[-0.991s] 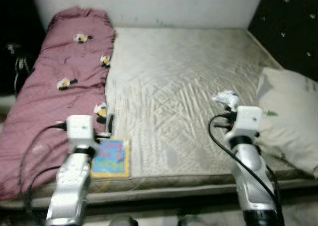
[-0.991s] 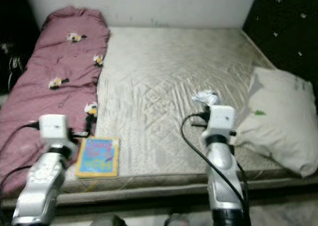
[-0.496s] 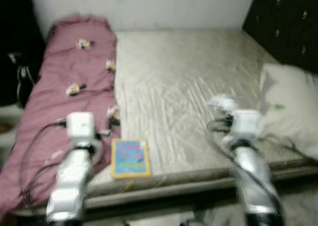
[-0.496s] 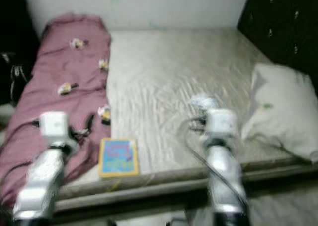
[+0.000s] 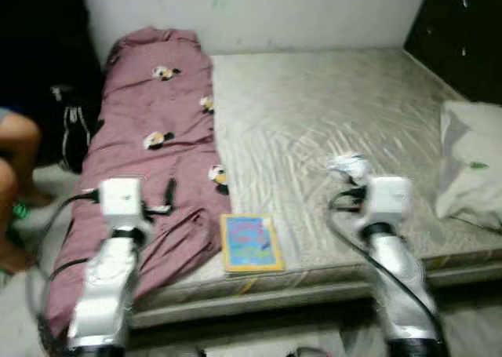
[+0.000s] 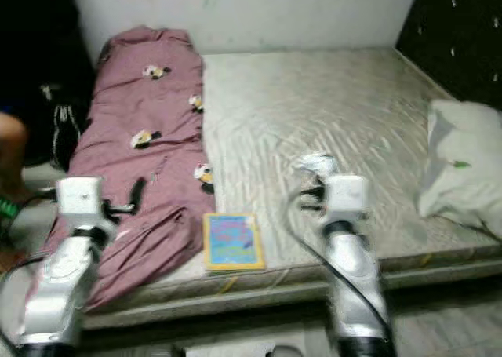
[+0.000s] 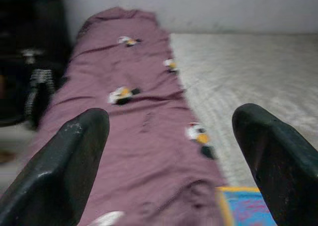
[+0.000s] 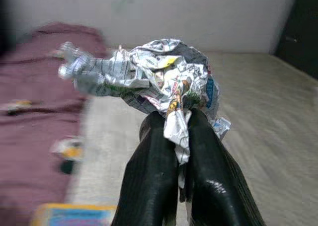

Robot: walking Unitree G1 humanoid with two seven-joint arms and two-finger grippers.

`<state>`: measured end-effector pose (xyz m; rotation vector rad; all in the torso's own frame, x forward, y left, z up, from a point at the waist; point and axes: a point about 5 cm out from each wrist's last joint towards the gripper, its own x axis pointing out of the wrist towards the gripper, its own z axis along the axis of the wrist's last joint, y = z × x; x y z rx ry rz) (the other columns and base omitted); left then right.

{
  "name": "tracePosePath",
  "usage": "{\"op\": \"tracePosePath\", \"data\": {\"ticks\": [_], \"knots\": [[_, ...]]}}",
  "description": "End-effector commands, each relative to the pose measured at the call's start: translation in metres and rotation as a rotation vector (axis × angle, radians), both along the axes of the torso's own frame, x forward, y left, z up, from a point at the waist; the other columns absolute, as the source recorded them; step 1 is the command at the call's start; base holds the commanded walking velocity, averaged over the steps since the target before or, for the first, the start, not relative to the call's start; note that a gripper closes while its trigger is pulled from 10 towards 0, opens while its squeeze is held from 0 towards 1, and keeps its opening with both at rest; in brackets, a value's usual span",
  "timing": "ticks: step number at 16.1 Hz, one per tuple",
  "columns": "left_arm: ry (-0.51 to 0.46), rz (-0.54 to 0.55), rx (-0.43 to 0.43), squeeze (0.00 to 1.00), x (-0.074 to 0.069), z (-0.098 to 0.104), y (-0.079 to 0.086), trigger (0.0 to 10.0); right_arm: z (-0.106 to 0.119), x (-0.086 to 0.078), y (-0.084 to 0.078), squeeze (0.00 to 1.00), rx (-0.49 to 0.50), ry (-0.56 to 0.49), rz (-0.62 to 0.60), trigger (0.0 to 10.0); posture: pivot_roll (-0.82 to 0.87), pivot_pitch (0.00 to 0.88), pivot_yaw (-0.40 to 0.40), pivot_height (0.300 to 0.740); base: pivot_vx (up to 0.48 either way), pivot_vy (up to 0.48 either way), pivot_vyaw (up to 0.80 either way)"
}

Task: Clean up the room

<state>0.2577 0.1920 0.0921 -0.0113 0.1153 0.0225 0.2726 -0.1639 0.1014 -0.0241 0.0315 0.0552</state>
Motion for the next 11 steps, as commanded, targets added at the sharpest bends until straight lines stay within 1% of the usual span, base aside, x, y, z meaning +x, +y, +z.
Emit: {"op": "tracePosePath", "data": {"ticks": [1,2,4,6,9,11], "knots": [[-0.015,-0.018,-0.012,0.00,0.0021,0.0041,-0.0078,10.0,0.0046,0.0006,-0.0025,0.00,-0.009,-0.022,0.008,10.0,-0.05,0.000,-0.003,0.740,0.000,0.480,0.00],[-0.010,-0.023,-0.021,0.00,0.0010,0.0028,-0.0119,10.0,0.0049,0.0004,0.0006,0.00,0.001,-0.021,0.016,10.0,-0.05,0.000,-0.003,0.740,0.000,0.480,0.00],[-0.015,-0.027,-0.021,0.00,0.0003,0.0031,-0.0136,10.0,0.0037,0.0003,0.0026,0.00,0.001,-0.017,0.025,10.0,-0.05,0.000,-0.007,0.740,0.000,0.480,0.00],[-0.015,-0.023,-0.023,0.00,0.0013,0.0035,-0.0133,10.0,0.0051,0.0026,0.0051,0.00,-0.006,-0.023,0.047,10.0,-0.05,0.000,-0.011,0.740,0.000,0.480,0.00],[-0.022,-0.003,-0.009,0.00,0.0035,0.0045,-0.0108,10.0,0.0062,0.0070,0.0041,0.00,0.015,-0.022,0.040,10.0,-0.05,0.000,-0.013,0.740,0.000,0.474,0.00],[-0.045,0.010,0.004,0.00,0.0056,0.0076,-0.0085,10.0,0.0069,0.0096,0.0048,0.00,0.013,-0.022,0.047,10.0,-0.04,0.000,-0.019,0.740,0.000,0.000,0.00]]}}
